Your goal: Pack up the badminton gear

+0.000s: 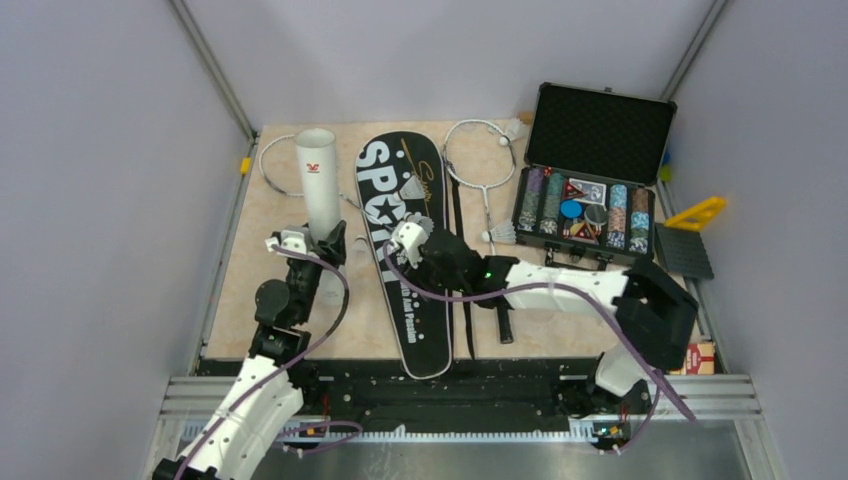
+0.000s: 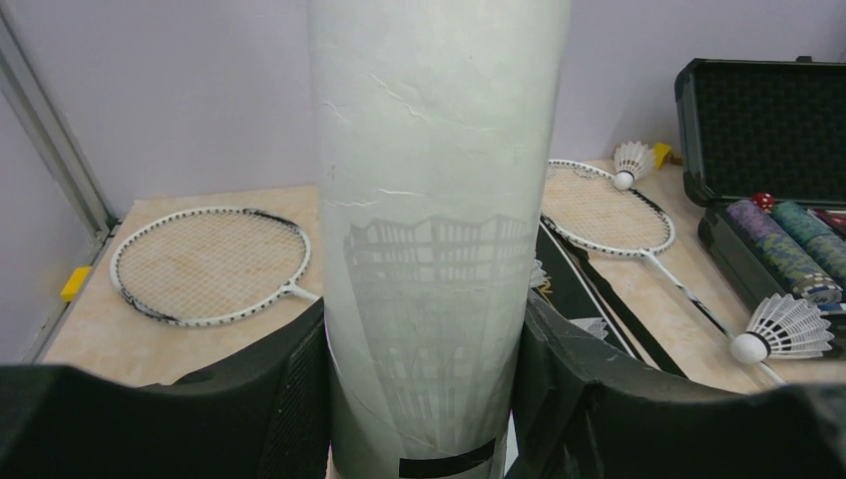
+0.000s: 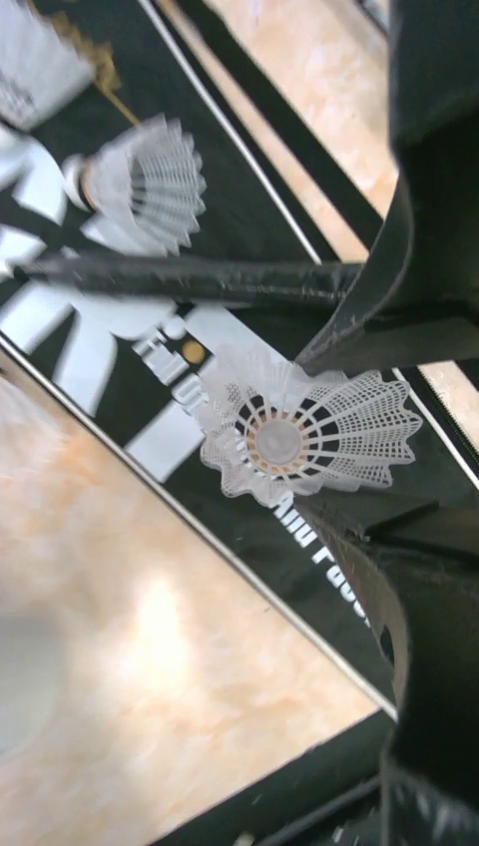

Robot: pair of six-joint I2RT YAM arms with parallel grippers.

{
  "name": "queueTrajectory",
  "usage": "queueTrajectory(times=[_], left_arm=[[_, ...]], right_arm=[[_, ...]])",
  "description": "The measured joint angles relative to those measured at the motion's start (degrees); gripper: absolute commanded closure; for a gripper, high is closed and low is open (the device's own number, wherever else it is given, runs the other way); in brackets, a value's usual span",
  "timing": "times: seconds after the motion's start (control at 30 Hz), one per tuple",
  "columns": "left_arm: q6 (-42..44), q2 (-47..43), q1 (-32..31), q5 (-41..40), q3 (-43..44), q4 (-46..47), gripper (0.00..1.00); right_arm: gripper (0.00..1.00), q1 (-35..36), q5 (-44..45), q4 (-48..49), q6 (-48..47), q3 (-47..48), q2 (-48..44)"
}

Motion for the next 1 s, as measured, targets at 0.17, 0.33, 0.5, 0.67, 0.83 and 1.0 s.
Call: queueTrajectory(times=[0.17, 0.33, 0.5, 0.67, 0.83, 1.0], left_arm=[[0.00, -0.66, 0.00, 3.56, -0.11, 0.00, 0.69], [0.09, -1.81, 0.00, 8.13, -0.94, 0.39, 0.69], [1.86, -2.27, 0.00, 18.40, -1.62, 0.48, 0.68], [6.10, -2.25, 0.00, 33.05, -1.77, -0.28, 0.68], [10.99, -1.27, 0.00, 44.39, -1.68, -3.72, 0.68], [13.90, 1.99, 0.00, 50.14, -0.59, -7.32, 0.68]], right_arm=[[0.65, 0.00, 3.04, 0.83, 3.98, -0.87, -11.15], [0.66, -0.44, 5.44, 1.75, 5.05, -0.83, -22.53], [0.71, -1.90, 6.29, -0.63, 4.57, 3.23, -28.92], [0.72, -4.20, 4.90, -7.85, 3.23, 11.34, -32.54], [0.73, -4.87, 2.34, -14.47, 2.12, 15.50, -37.75], [0.74, -4.94, -3.61, -18.95, 1.25, 18.18, -40.65]])
